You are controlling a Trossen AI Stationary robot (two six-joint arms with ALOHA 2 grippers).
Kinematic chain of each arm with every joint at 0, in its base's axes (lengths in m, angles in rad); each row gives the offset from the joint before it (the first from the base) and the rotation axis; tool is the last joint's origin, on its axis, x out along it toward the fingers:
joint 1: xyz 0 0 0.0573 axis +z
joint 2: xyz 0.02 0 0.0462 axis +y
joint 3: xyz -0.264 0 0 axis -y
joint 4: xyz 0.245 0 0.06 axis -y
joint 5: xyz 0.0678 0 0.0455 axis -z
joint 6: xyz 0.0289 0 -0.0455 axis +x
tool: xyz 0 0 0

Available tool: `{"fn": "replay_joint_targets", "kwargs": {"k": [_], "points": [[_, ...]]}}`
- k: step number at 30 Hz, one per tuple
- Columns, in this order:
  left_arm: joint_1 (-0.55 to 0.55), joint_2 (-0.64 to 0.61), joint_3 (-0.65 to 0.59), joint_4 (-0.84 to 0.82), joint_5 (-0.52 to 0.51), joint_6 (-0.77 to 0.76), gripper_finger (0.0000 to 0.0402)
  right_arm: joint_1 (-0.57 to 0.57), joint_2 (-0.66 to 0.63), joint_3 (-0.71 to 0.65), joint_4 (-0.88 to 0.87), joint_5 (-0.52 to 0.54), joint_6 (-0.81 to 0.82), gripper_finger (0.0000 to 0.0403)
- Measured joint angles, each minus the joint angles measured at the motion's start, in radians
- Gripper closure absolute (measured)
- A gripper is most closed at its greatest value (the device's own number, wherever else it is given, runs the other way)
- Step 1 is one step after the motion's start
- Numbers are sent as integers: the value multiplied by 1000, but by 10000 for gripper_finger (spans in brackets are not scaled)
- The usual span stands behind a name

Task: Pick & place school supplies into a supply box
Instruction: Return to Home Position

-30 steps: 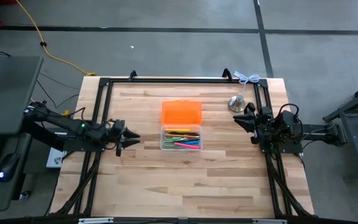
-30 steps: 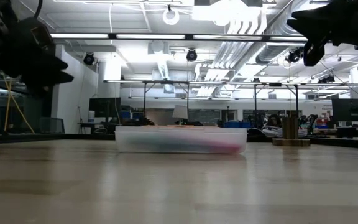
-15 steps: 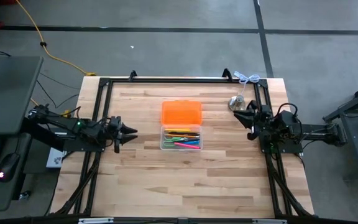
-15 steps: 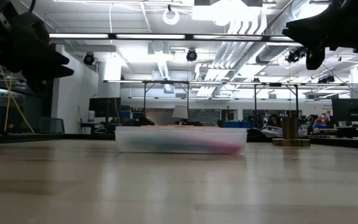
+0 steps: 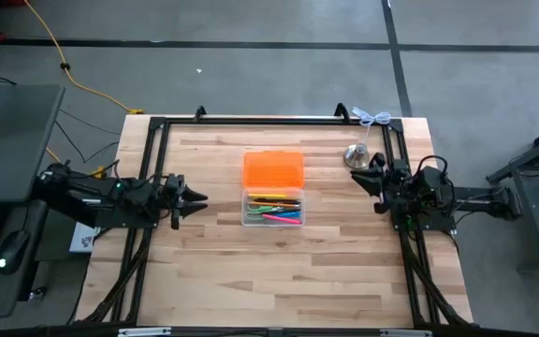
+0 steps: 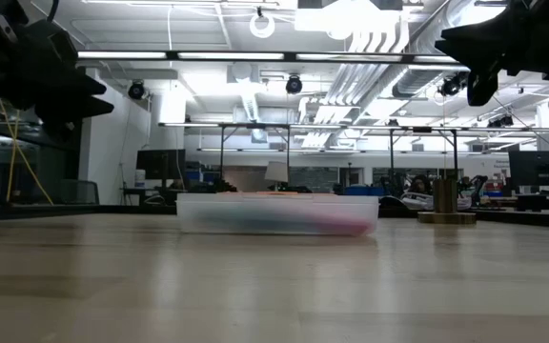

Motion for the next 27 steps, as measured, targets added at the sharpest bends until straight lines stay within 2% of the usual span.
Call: {"fn": "replay_joint_targets", "kwargs": {"k": [5,8,12,16,19,22,27], "points": [[124,0,-1,45,128,54,229,-40,1,0,1,-68,2,352],[210,0,-1,38,179,54,229,-71,1,0,8,-137,5,350],[327,0,-1,41,277,54,229,-119,1,0,8,-178,5,352],[407,0,0,42,375,54,229,-160,0,0,7,-245,17,350],[409,0,0,58,403,57,229,-172,0,0,-11,-313,28,350],[372,0,0,101,396,88,229,-172,0,0,-17,-312,37,352],[268,0,1,102,266,146,229,-172,0,0,-6,-296,5,350]]}}
